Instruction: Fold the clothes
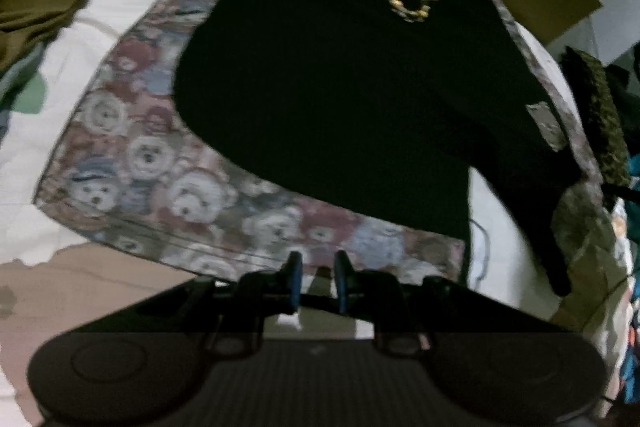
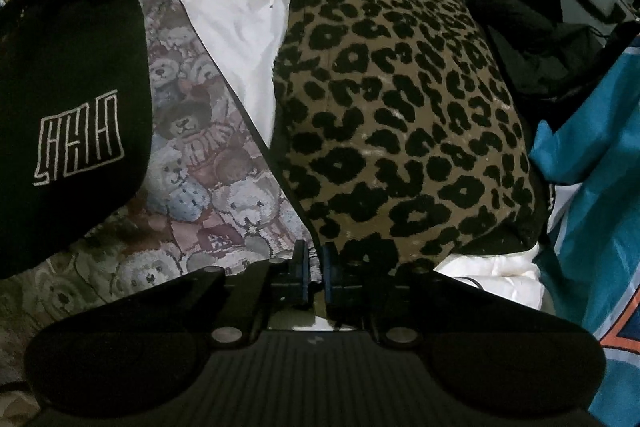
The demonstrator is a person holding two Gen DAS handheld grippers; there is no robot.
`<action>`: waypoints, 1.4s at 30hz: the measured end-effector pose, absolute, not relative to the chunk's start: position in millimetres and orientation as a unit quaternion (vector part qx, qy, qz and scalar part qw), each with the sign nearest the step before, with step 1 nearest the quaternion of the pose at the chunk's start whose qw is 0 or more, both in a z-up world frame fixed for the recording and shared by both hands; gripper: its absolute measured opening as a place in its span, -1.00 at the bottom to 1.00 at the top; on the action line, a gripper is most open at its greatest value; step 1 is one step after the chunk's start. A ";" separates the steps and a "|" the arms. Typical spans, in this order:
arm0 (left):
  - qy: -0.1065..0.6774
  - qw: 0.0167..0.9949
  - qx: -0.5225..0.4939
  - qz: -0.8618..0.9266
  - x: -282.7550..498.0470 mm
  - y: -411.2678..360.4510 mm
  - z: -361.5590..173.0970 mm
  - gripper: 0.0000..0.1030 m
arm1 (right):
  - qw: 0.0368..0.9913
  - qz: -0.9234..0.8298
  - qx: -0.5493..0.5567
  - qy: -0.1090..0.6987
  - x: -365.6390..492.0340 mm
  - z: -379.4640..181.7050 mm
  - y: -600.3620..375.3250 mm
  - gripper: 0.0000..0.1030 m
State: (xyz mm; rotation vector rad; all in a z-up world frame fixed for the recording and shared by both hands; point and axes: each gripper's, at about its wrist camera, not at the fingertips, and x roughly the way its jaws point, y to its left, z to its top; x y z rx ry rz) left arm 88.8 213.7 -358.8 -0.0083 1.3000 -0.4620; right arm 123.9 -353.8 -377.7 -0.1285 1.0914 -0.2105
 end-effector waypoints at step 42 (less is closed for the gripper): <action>0.532 0.844 0.057 -0.030 143.3 310.7 -372.0 -0.55 | 0.824 0.064 -0.002 0.563 130.4 -395.9 -231.7 -0.41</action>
